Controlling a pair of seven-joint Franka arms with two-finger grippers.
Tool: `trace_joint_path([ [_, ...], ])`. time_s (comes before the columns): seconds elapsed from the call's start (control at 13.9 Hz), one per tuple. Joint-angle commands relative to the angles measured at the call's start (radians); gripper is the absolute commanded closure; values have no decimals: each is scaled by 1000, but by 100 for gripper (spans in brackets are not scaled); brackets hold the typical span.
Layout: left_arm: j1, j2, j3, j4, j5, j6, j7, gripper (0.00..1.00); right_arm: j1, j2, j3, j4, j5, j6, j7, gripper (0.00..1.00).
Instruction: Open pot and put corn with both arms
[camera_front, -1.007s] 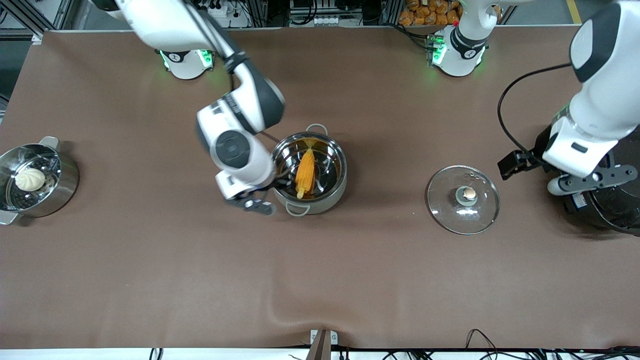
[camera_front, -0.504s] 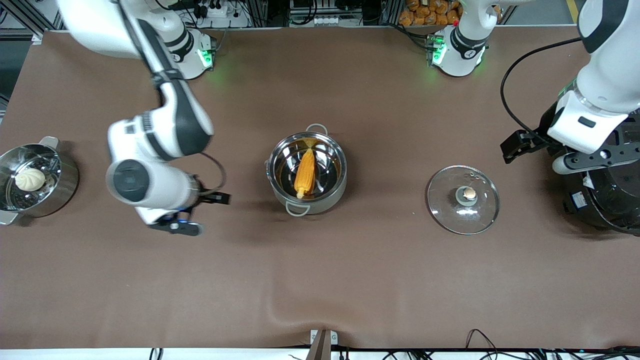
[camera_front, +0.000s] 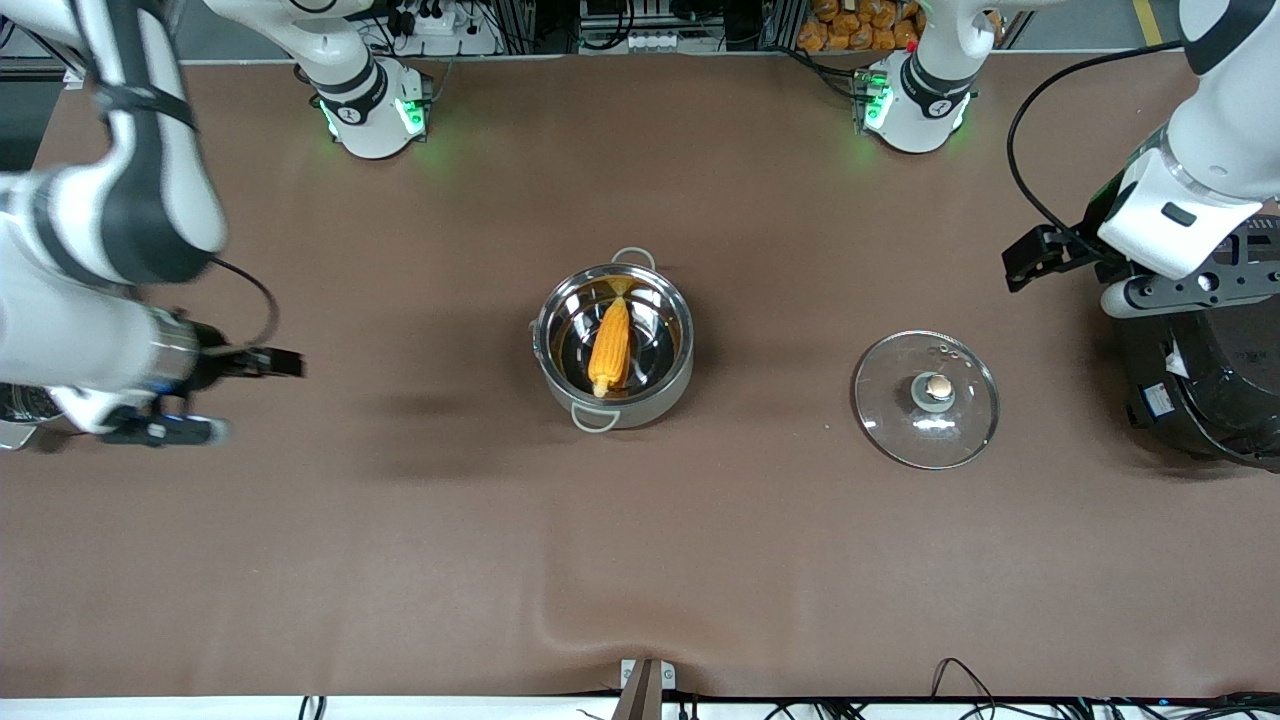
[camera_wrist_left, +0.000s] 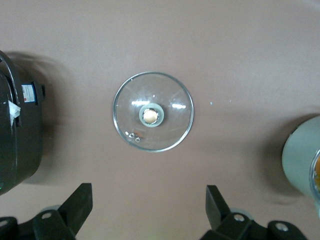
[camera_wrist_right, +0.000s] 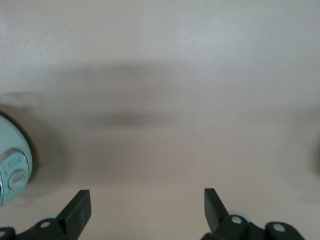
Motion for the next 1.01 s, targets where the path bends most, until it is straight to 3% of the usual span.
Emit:
trace_joint_path([
  [0.0,48,-41,-3,-20,-24,-25,111,0,-40,-136,19,-52,-74,-16,-95,0],
  [0.36,57,-55,5,-25,-24,-45,135,0,-47,-230,17,-29,-81,-31,-90,0],
  [0.65,57,-55,16,-17,-22,-48,158,0,-50,-238,11,78,-81,-155,-84,0],
  [0.94,57,-55,20,-17,-22,-48,158,0,-47,-261,8,74,-76,-217,-83,0],
])
